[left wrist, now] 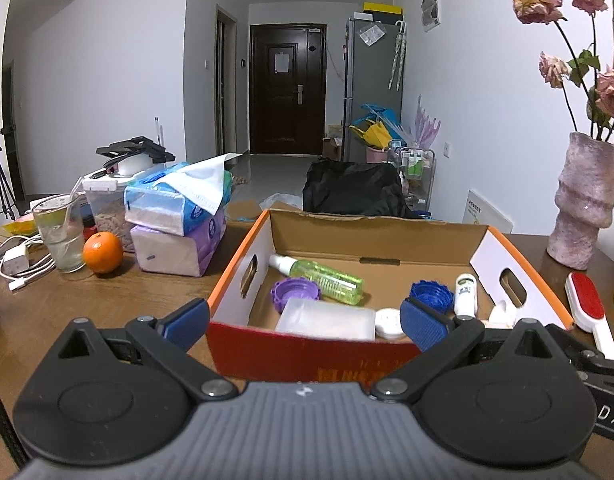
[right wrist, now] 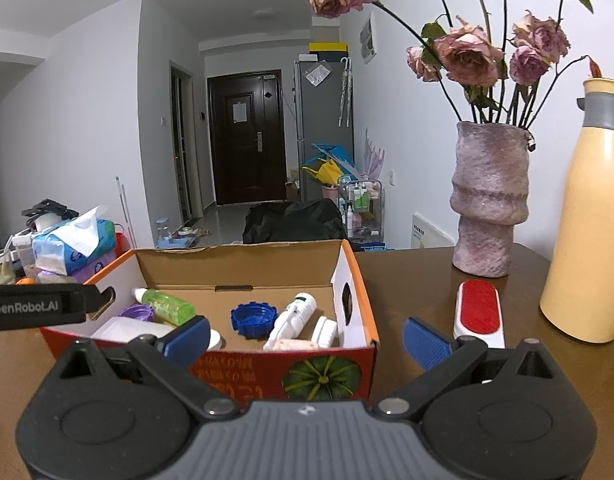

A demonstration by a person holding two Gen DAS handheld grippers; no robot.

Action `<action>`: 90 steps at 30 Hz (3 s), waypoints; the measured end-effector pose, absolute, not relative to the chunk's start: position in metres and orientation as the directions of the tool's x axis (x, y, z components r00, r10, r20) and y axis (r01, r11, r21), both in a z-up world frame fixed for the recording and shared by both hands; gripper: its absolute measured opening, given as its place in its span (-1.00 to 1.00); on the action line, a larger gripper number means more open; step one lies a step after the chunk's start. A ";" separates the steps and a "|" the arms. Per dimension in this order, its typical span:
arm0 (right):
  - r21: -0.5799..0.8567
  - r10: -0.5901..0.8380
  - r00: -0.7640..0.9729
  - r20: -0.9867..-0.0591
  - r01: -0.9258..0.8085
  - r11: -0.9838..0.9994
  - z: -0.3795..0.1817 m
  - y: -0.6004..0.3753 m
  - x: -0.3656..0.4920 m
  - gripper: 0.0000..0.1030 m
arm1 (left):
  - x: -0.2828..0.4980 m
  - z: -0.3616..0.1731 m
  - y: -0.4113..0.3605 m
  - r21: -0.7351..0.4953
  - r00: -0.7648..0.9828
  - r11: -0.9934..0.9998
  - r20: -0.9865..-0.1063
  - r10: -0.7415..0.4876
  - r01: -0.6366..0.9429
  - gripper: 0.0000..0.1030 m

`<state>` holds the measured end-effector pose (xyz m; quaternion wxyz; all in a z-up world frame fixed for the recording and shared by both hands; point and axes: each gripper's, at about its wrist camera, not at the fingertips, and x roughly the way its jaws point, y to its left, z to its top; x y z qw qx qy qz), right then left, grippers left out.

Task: Organize rigid objects
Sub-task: 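Lift both open tools out of the box back toward the table, then grasp the white tape roll with the right tool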

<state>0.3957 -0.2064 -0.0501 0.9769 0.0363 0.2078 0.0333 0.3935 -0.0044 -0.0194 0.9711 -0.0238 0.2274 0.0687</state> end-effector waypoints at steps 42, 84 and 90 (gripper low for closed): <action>0.045 0.000 0.886 -0.463 0.023 0.999 -0.073 -0.277 0.292 1.00 | 0.298 -0.046 -0.040 -0.015 0.859 0.997 -0.507 0.061 -0.080 1.00; 0.017 -0.039 0.796 -0.603 0.061 0.998 -0.115 -0.329 0.377 -0.19 | 0.330 -0.061 -0.072 -0.066 0.836 0.998 -0.547 -0.050 0.016 1.00; 0.017 -0.042 0.825 -0.564 0.063 0.998 -0.107 -0.329 0.365 -0.19 | 0.333 -0.058 -0.078 -0.069 0.839 0.997 -0.541 -0.054 0.020 1.00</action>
